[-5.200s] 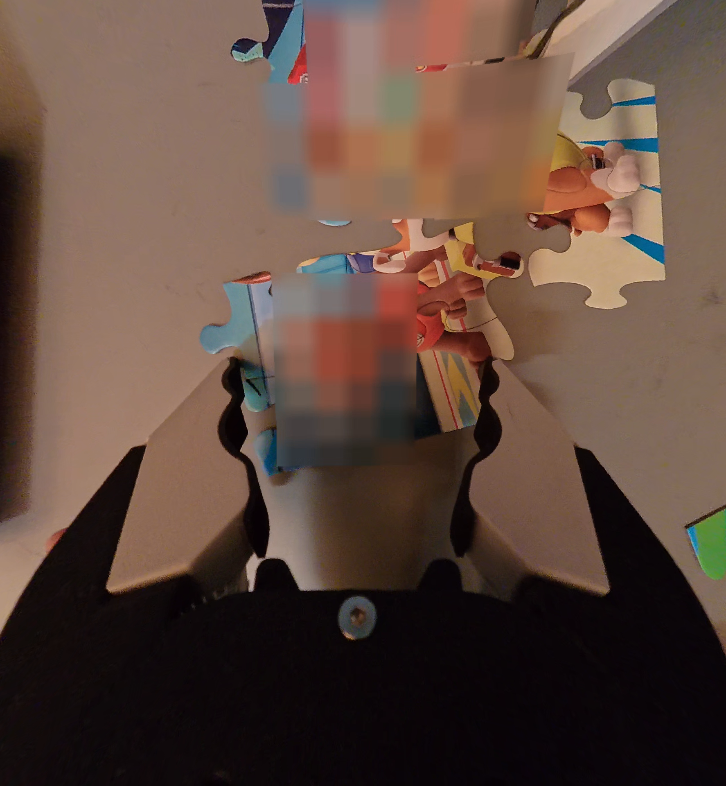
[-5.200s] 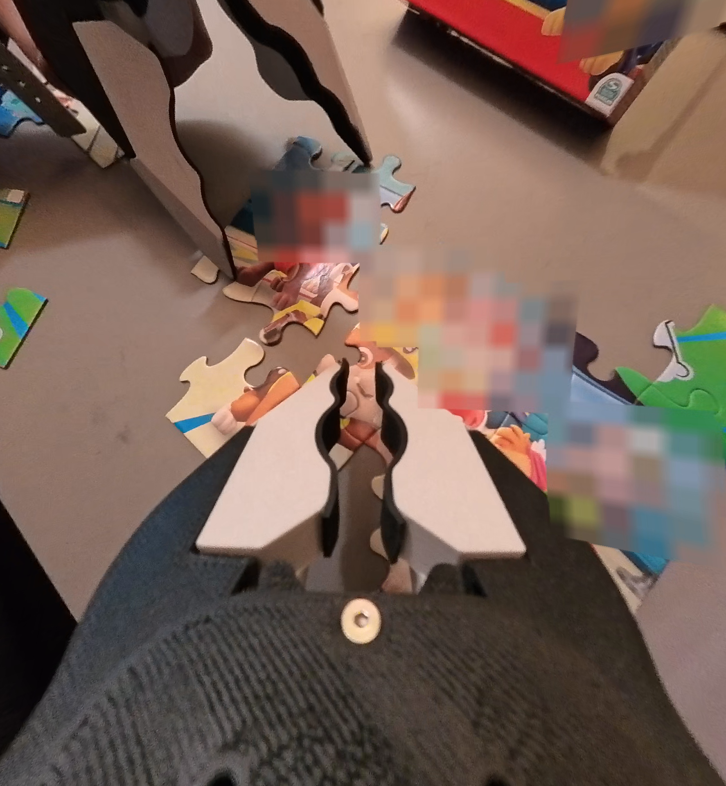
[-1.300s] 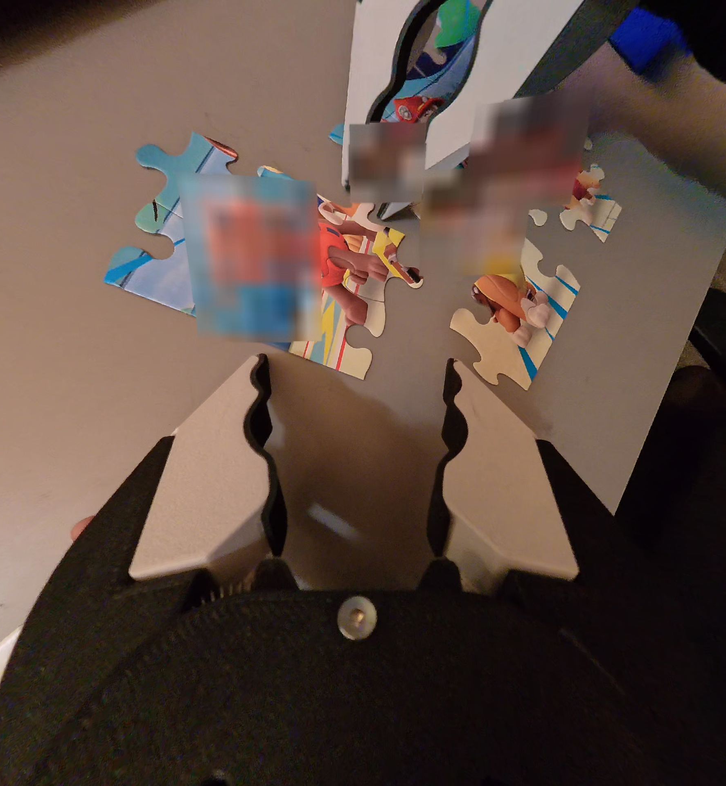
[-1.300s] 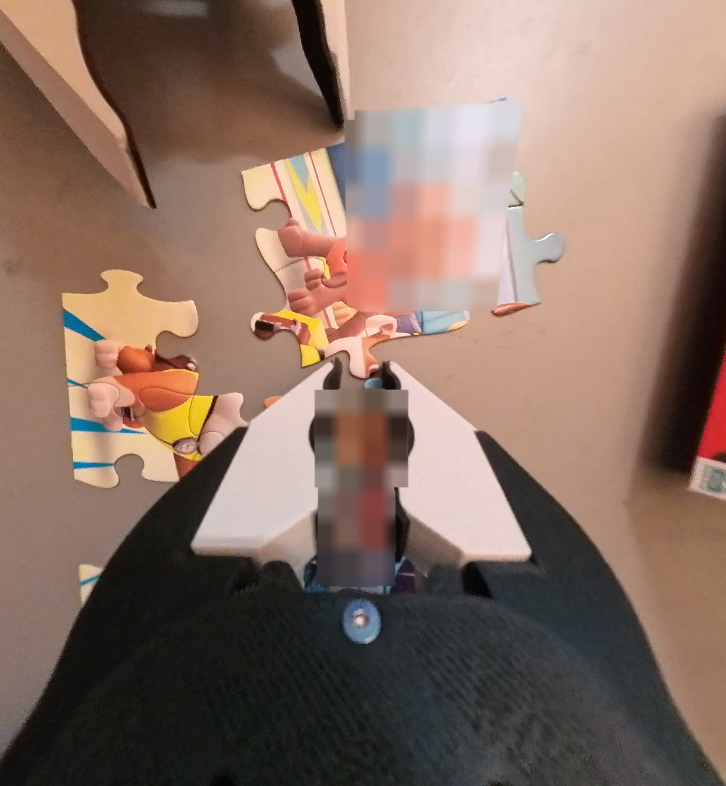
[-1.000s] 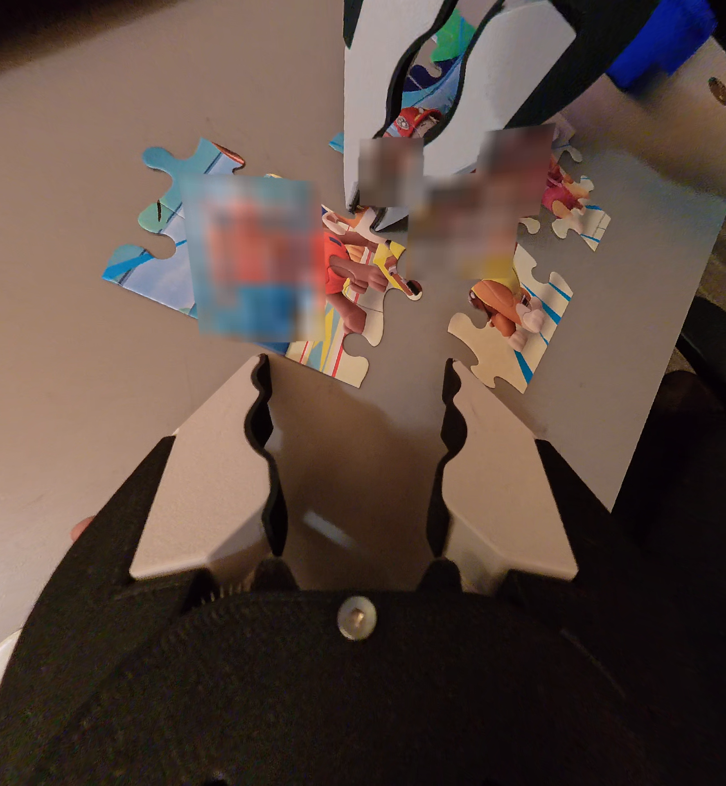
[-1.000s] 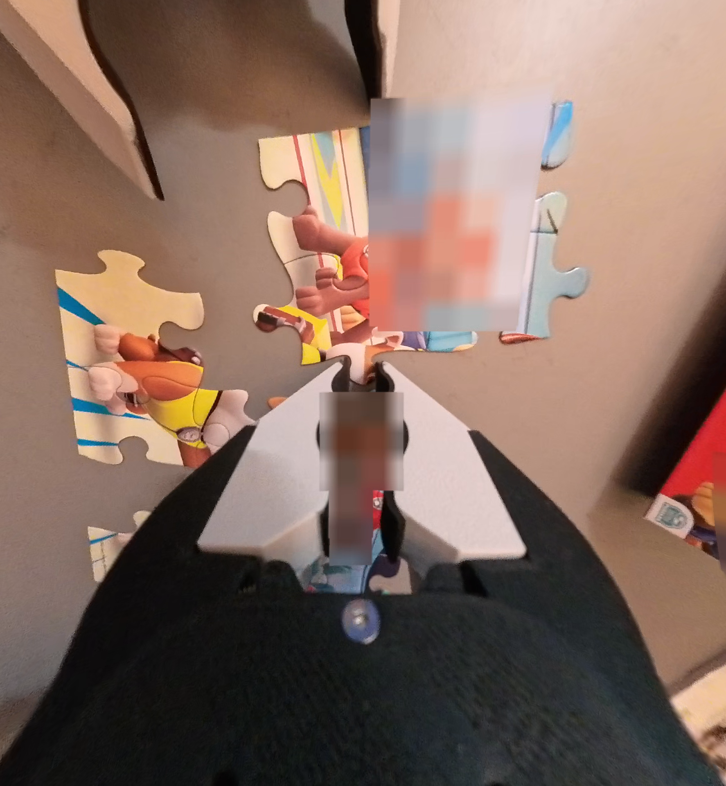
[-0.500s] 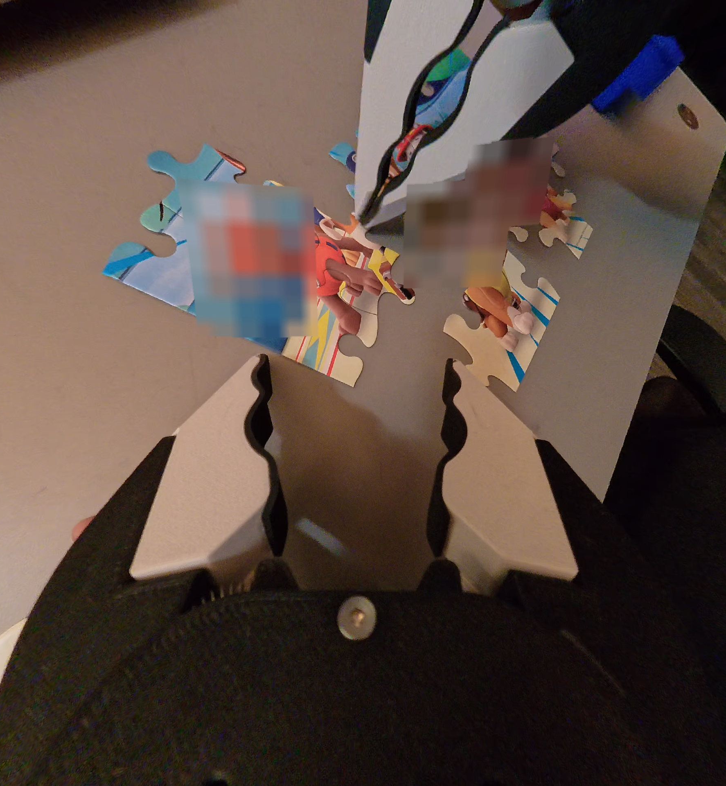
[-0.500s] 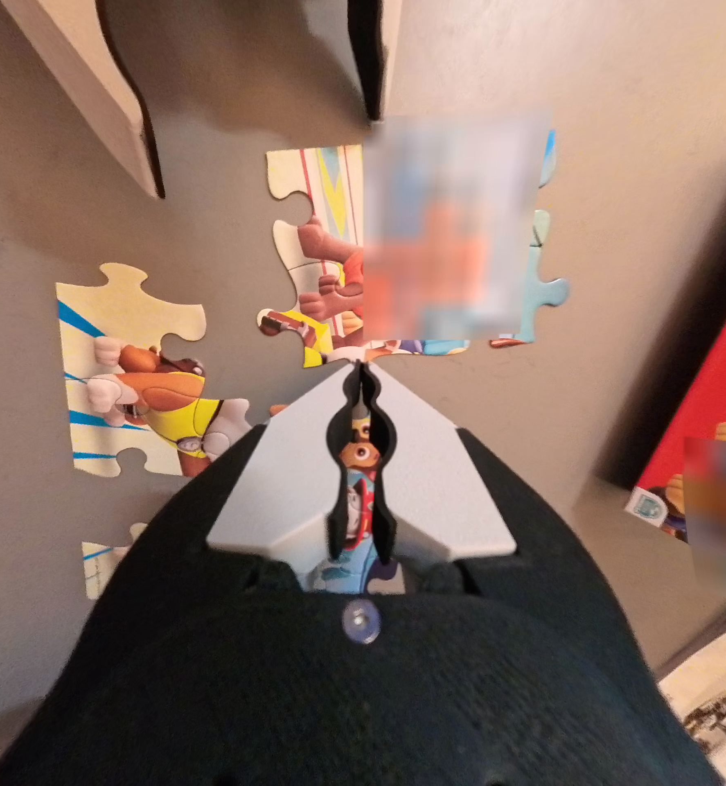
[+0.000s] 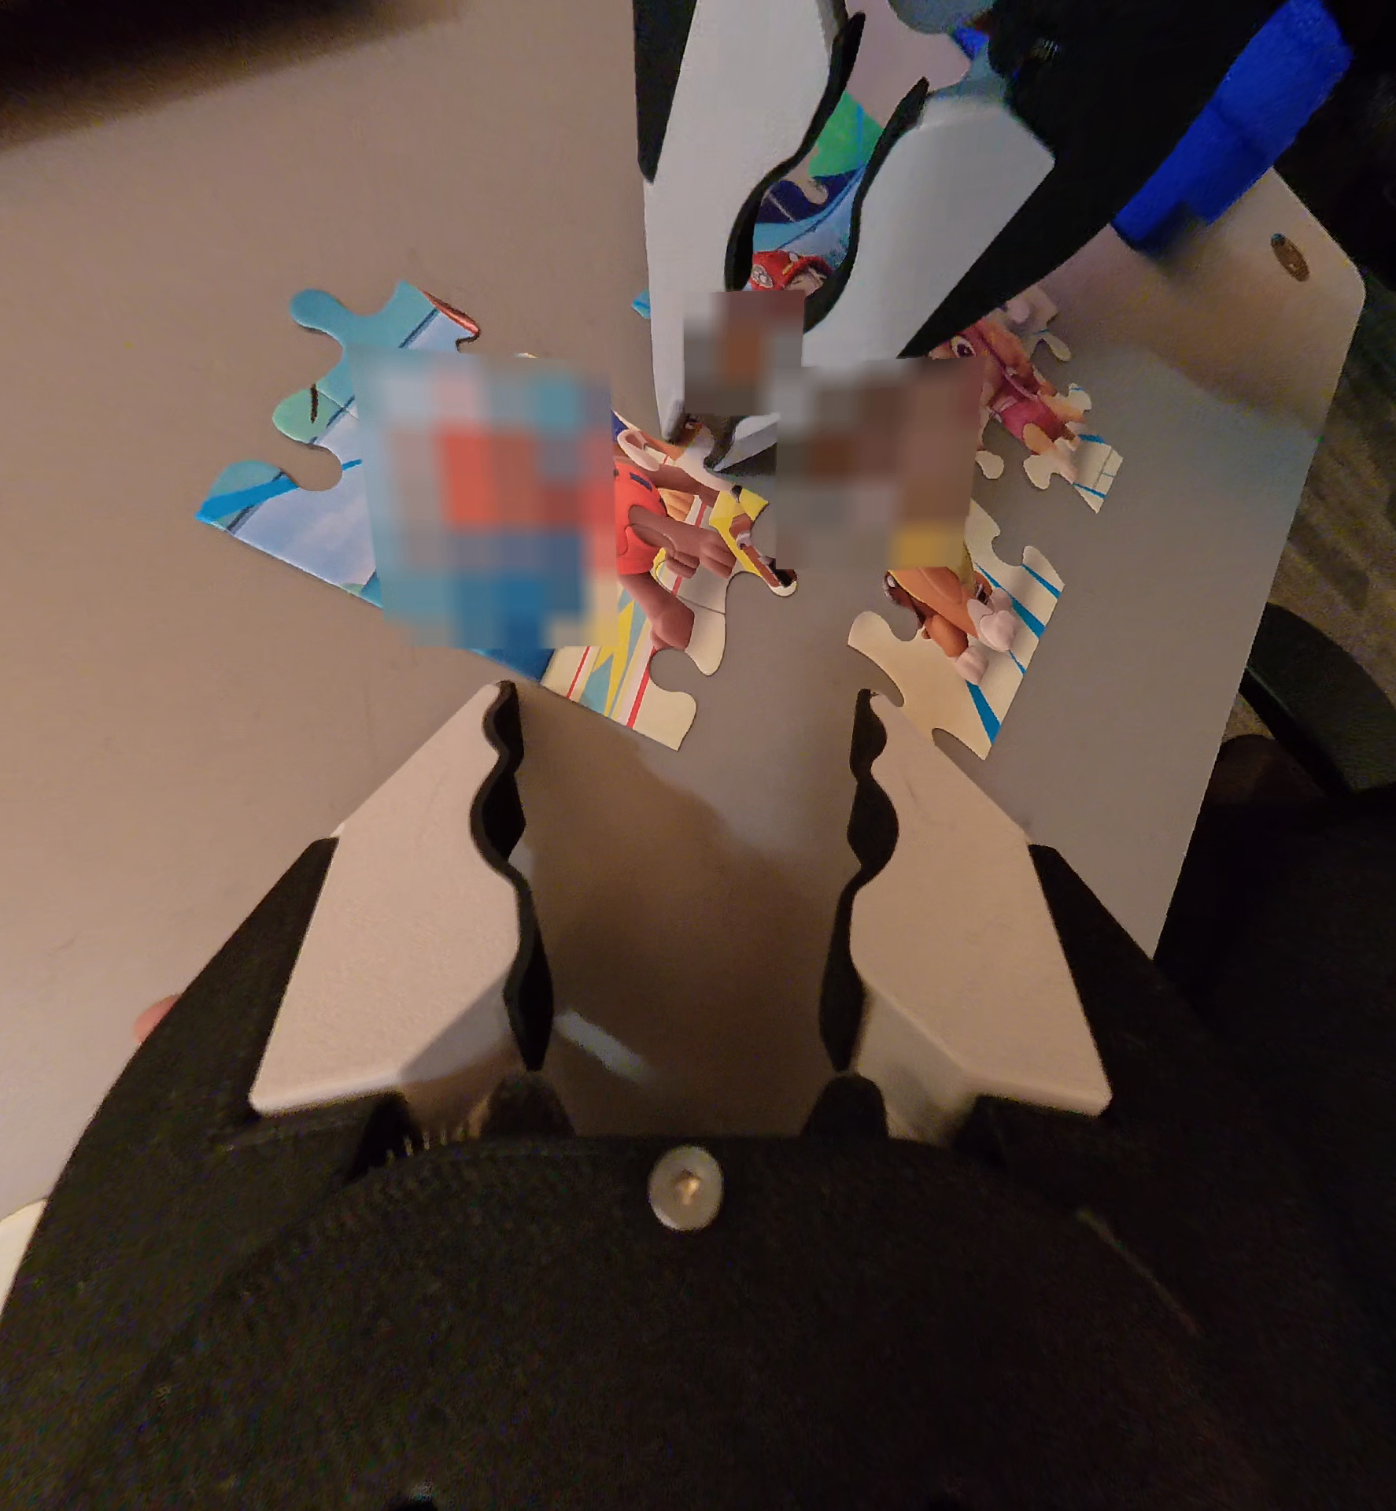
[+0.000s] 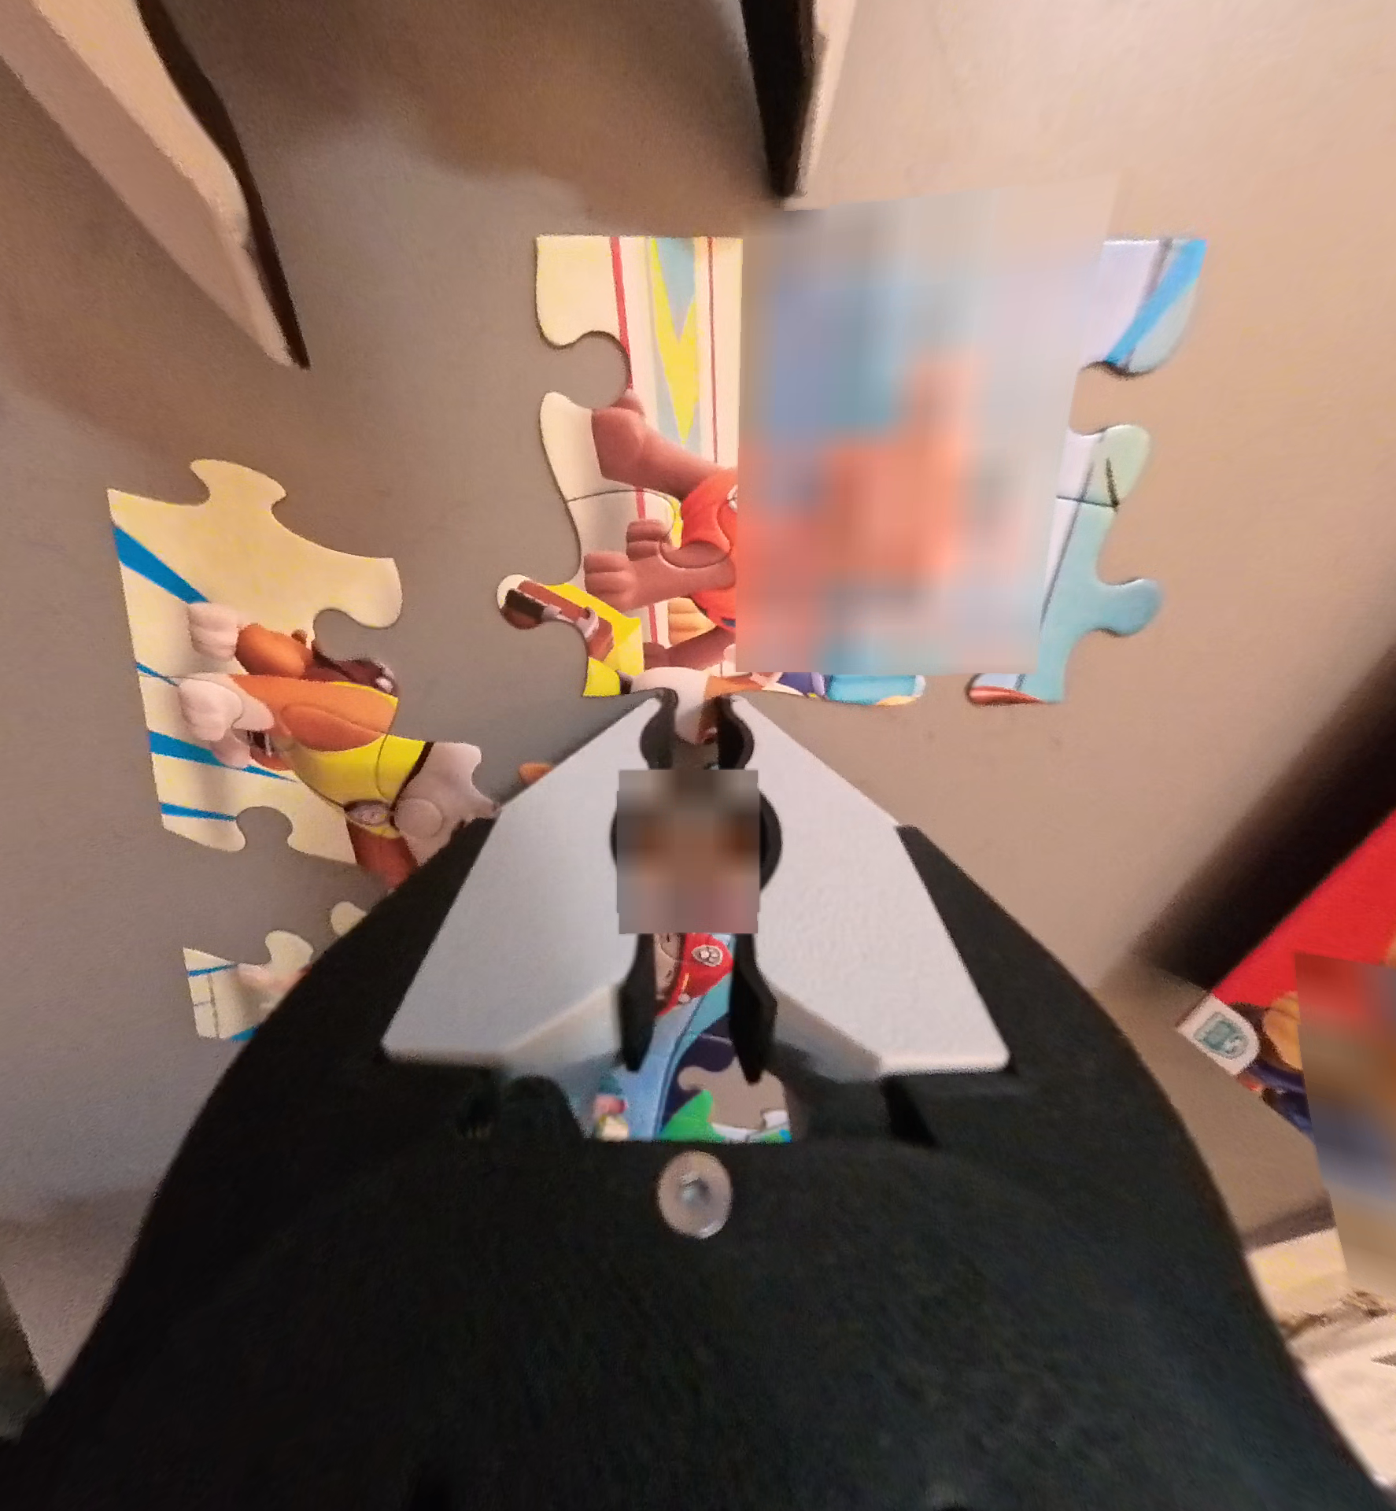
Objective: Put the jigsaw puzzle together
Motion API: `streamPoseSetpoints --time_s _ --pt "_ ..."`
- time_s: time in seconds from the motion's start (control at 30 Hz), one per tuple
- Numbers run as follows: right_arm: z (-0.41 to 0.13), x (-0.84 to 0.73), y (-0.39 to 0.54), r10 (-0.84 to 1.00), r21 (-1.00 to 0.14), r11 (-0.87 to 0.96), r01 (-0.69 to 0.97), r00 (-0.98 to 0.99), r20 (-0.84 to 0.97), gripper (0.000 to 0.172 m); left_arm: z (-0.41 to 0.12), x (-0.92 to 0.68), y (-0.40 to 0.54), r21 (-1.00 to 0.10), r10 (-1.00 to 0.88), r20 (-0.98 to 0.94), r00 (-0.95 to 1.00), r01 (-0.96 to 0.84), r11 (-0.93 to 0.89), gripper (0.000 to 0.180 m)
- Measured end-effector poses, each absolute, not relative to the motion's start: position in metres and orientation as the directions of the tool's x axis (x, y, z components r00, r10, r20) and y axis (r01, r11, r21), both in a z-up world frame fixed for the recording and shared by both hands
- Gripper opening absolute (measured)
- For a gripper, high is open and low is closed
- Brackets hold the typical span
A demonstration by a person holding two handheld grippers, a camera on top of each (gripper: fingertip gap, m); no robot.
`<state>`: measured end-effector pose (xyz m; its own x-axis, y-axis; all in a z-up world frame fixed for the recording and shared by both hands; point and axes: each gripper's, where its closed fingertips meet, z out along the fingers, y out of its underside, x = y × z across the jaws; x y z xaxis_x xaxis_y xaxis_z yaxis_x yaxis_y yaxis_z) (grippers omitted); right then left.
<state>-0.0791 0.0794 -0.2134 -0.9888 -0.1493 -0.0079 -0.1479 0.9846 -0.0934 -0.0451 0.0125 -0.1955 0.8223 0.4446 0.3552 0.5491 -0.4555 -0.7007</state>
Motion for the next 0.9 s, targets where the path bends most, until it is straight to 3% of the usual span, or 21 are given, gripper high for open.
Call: streamPoseSetpoints --time_s 0.4,0.9 --pt "-0.213 -0.078 0.079 -0.147 -0.04 0.988 -0.152 -0.985 0.091 0.005 -0.191 -0.043 0.011 -0.716 0.436 0.372 0.819 0.553 -0.427 0.08" --pt "-0.212 -0.056 0.077 -0.09 -0.102 0.991 -0.091 -0.996 0.022 0.0 -0.191 -0.039 -0.001 -0.707 0.454 0.376 0.808 0.567 -0.423 0.078"
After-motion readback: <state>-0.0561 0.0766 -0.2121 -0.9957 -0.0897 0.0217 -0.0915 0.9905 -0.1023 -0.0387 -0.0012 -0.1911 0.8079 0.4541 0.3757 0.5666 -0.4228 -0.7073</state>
